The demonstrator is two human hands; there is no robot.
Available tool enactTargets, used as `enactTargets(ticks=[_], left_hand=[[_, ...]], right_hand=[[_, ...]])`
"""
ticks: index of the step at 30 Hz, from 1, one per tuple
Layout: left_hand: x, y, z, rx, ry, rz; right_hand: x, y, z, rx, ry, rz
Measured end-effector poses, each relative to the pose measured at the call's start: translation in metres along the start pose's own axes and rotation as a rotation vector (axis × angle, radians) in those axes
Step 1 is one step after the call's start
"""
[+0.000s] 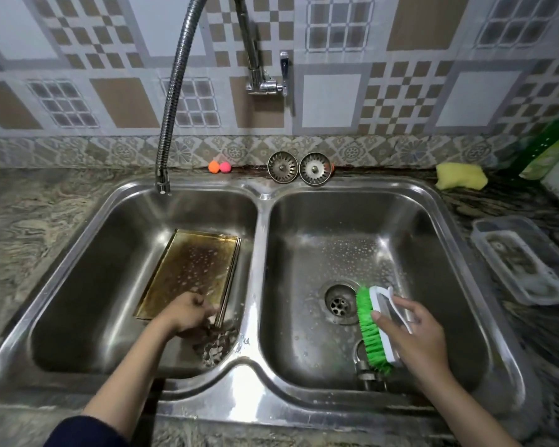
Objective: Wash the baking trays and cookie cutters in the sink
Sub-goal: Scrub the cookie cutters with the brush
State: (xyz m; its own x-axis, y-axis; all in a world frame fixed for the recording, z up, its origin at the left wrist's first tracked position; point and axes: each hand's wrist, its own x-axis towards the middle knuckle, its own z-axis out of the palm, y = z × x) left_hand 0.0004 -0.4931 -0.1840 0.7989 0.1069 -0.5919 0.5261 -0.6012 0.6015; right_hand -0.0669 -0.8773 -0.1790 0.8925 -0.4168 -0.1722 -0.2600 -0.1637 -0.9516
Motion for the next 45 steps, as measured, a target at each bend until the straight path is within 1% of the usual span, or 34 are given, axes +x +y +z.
enactTargets(ticks=[5,8,9,11,13,15,17,19,21,24,27,30,32,35,37,39,42,45], left_hand=[[-0.005,0.032,-0.011,-0.16,0.293,0.274],[-0.028,0.081,0.013,-0.165,0.338,0.514],[-0.038,0.099,0.029,-0.144,0.318,0.576],[-0.048,0.128,0.064,-0.052,0.181,0.633],[-0.044,0.143,0.105,0.099,-0.018,0.625],[-0.032,0.148,0.146,0.221,-0.149,0.608],[-0.021,0.148,0.183,0.385,-0.214,0.623],[-0.014,0.145,0.213,0.656,-0.303,0.645],[-0.01,0.14,0.234,0.849,-0.36,0.696],[-0.011,0.138,0.254,0.959,-0.389,0.817],[-0.018,0.142,0.256,0.967,-0.425,0.824],[-0.018,0.145,0.252,0.886,-0.434,0.791],[-0.017,0.146,0.247,0.763,-0.46,0.758],[-0.02,0.153,0.235,0.431,-0.469,0.68],[-0.024,0.156,0.229,0.188,-0.492,0.574],[-0.022,0.155,0.225,-0.002,-0.545,0.469],[-0.018,0.154,0.223,-0.221,-0.577,0.38],[-0.017,0.158,0.219,-0.338,-0.578,0.354]], right_hand=[[0.007,0.006,-0.012,0.0,0.023,0.052],[0.012,0.006,-0.015,0.004,0.034,0.067],[0.014,0.006,-0.016,0.007,0.039,0.069],[0.018,0.001,-0.02,0.008,0.057,0.066],[0.02,-0.004,-0.026,0.017,0.084,0.064],[0.021,-0.01,-0.032,0.038,0.111,0.069],[0.022,-0.012,-0.038,0.036,0.141,0.062],[0.023,-0.013,-0.044,0.047,0.153,0.069],[0.022,-0.015,-0.051,0.079,0.162,0.075],[0.02,-0.015,-0.057,0.086,0.186,0.07],[0.02,-0.009,-0.06,0.104,0.2,0.075],[0.021,0.0,-0.06,0.108,0.211,0.082],[0.022,0.001,-0.061,0.127,0.205,0.087],[0.024,-0.002,-0.064,0.155,0.19,0.081],[0.026,-0.007,-0.065,0.177,0.187,0.063],[0.031,-0.013,-0.069,0.188,0.193,0.032],[0.04,-0.028,-0.079,0.163,0.197,-0.031],[0.053,-0.047,-0.095,0.14,0.224,-0.107]])
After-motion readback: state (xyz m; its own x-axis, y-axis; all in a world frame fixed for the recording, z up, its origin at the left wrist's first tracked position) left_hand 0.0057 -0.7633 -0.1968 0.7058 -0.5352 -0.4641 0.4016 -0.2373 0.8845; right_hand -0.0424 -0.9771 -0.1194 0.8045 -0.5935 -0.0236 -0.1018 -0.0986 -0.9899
